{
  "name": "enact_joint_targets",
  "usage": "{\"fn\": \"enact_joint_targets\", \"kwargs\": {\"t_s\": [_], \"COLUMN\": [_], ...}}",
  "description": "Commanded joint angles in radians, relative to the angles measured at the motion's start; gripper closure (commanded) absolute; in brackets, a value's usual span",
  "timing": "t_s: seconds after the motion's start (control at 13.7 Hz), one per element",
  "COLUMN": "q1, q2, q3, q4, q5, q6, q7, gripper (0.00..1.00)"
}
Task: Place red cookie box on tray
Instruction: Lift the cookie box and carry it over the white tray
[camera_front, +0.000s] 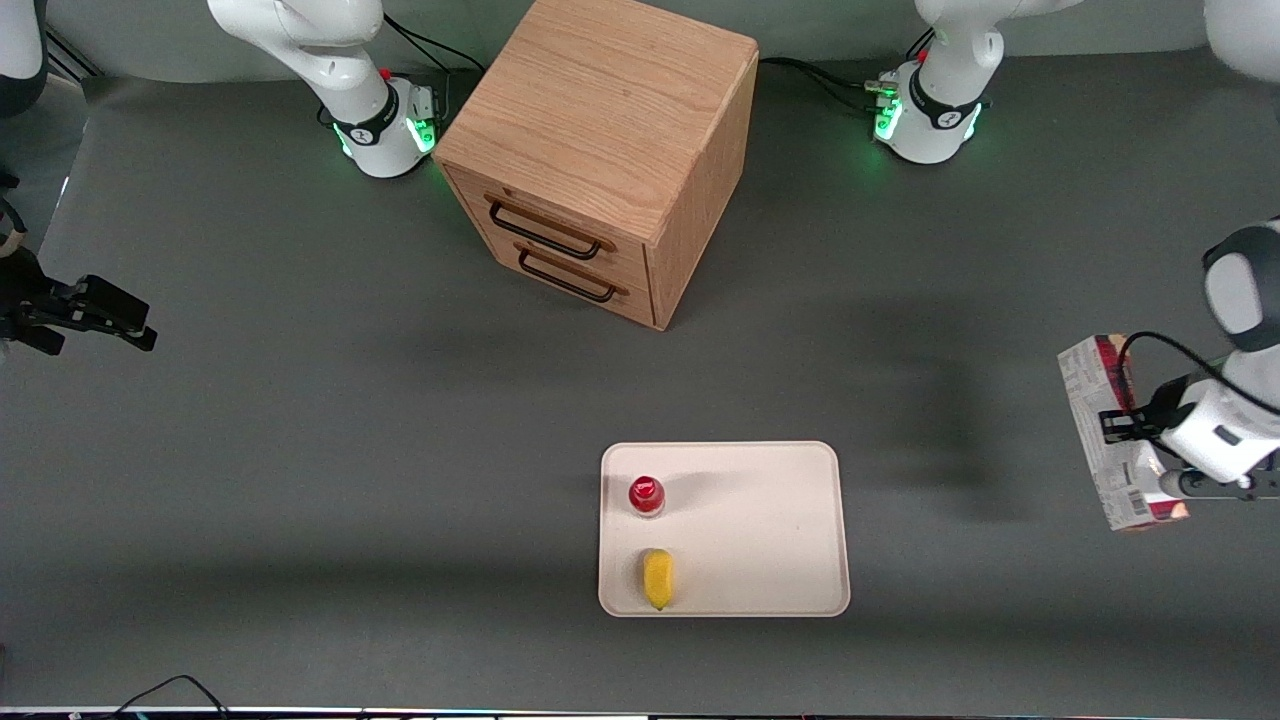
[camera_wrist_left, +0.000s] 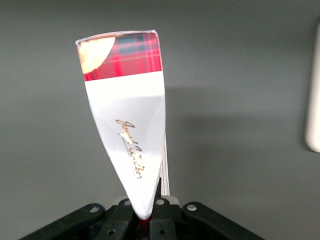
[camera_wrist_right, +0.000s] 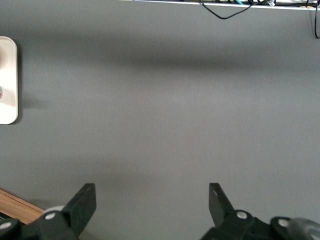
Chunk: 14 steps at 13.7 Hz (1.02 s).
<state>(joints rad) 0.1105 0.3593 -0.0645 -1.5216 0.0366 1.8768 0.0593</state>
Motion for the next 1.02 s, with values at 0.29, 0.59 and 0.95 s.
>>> {"fn": "enact_joint_targets", "kwargs": {"t_s": [0.29,0.59,0.95], "q1": [-0.234,-0.408,-0.517], "q2": [0.300,0.467,0.645], "q3": [0.014,0.032,0.115], "q4": [0.528,0.618,0.597], "q5": [-0.003,-0.003,0.000], "q6": [-0.179,-0.049,0.103], "q7": [-0.200,-0.416,-0.447], "gripper": [1.00,1.00,1.00]}}
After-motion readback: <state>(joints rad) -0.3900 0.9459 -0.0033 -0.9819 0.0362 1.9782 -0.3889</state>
